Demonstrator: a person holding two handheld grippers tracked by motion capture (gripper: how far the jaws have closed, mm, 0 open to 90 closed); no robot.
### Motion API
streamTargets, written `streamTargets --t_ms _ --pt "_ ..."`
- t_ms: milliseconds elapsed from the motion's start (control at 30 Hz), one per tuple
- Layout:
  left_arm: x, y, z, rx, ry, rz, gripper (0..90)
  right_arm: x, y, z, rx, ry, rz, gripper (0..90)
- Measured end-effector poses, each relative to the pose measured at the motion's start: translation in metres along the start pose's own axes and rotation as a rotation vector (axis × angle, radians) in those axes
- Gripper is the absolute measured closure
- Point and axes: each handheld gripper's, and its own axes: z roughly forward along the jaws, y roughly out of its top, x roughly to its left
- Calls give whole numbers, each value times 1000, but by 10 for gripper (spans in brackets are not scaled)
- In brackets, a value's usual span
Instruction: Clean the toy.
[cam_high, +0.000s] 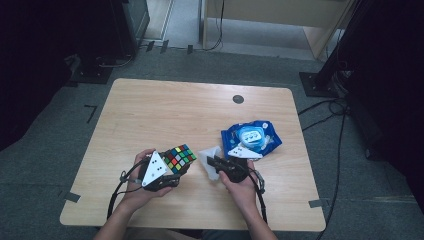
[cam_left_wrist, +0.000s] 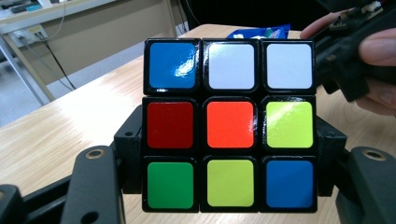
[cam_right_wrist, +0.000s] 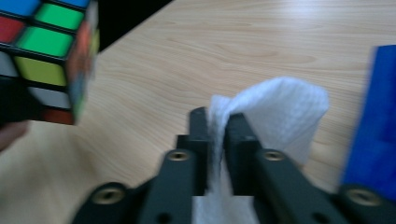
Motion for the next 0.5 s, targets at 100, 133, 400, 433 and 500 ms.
streamTargets --t_ms 100,133,400,433,500 --pt "2 0 -2 -3 6 -1 338 -1 0 3 55 -25 -43 613" --pt "3 0 -2 -5 8 -3 338 -3 0 0 61 -33 -52 595" --pt "8 0 -5 -9 13 -17 338 -2 9 -4 -16 -51 -133 351" --pt "7 0 -5 -9 13 -16 338 5 8 0 -19 -55 -163 333" --pt "6 1 -6 -8 11 -11 338 14 7 8 -30 -94 -224 321"
